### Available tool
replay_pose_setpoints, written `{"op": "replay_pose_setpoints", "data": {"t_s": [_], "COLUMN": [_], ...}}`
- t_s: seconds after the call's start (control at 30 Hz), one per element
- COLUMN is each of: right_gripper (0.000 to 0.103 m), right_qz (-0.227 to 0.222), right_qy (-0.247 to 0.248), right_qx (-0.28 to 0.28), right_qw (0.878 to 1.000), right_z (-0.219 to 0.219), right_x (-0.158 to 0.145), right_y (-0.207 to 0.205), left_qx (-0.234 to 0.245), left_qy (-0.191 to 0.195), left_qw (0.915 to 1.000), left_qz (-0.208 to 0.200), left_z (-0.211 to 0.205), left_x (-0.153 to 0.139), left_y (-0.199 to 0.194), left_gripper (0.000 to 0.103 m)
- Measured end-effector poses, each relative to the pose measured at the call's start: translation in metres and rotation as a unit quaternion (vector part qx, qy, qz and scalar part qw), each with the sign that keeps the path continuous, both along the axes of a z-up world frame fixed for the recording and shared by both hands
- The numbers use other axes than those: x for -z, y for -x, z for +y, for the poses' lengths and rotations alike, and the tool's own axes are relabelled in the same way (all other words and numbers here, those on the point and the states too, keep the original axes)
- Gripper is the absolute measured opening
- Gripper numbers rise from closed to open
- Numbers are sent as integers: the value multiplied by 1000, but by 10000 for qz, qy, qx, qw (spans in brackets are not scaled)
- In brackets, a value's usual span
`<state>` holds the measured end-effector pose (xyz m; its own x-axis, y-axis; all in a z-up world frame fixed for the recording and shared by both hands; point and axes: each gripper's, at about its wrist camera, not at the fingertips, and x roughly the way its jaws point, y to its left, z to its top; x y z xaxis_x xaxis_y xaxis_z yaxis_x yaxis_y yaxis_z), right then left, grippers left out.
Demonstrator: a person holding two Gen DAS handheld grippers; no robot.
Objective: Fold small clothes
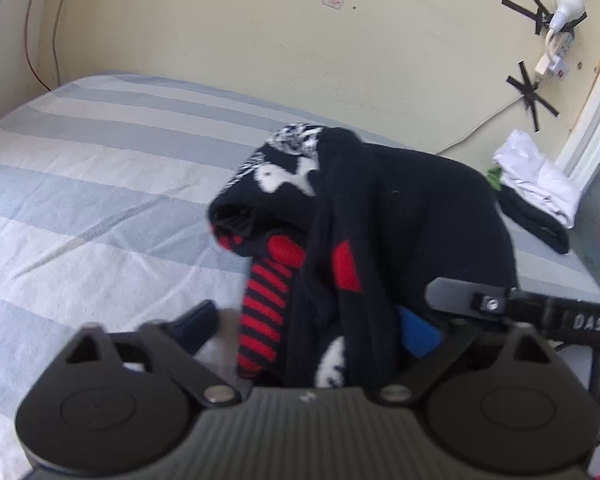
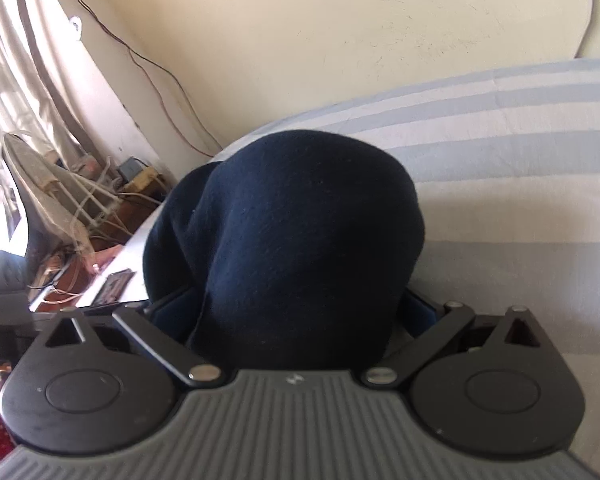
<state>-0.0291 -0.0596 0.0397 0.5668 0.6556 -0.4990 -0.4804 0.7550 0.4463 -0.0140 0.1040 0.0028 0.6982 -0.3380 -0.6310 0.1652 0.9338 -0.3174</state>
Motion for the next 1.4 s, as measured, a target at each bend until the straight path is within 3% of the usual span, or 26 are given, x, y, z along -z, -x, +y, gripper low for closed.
{"op": "replay_pose_setpoints", "data": {"t_s": [0.03,0.07,0.13,0.2,0.33,0.43,0.67,0.77,0.93,1.0,1.1,1.2,1.27,1.33,1.4], "right_gripper": [78,70,65,63,63,63,64,65,71,75,85,89,90,90,85], "right_qz": [-26,-94,-225,-392,-970,-1160,-783,-532,101,61,-118,-250,-198,-83,125], "right_qy": [16,19,37,95,408,641,924,882,254,268,379,390,279,44,-351], "right_qx": [-55,-111,-208,-200,151,565,1638,1943,2016,1971,1949,1912,1905,1891,1789], "right_qw": [10000,9999,9995,9990,9943,9896,9790,9755,9791,9800,9800,9805,9811,9819,9832], "right_z": [0,-3,-8,-15,-44,-78,-179,-216,-259,-263,-270,-277,-284,-289,-287], "right_x": [-1,-3,-7,-10,-22,-32,-38,-34,-15,-12,-14,-19,-18,-18,-12], "right_y": [1,2,4,8,20,22,18,17,7,9,17,30,34,34,26], "left_qx": [84,65,193,409,995,1448,2430,2627,2729,2583,2690,2939,3238,3435,3586], "left_qy": [208,226,134,113,252,322,281,96,-203,-426,-449,-353,-245,-146,-14], "left_qw": [9997,9997,9997,9991,9947,9889,9694,9647,9617,9650,9612,9525,9413,9357,9312], "left_qz": [95,121,69,33,-9,2,194,149,175,130,404,713,922,788,655], "left_z": [0,-2,-12,-27,-73,-122,-237,-268,-278,-275,-266,-266,-274,-280,-283], "left_x": [-3,-5,-9,-14,-20,-21,-12,-9,-12,-14,-14,-11,-5,0,2], "left_y": [-3,-4,-7,-11,-28,-46,-72,-71,-78,-85,-99,-106,-108,-102,-98], "left_gripper": [68,68,65,60,60,60,60,66,102,103,103,103,103,101,83]}}
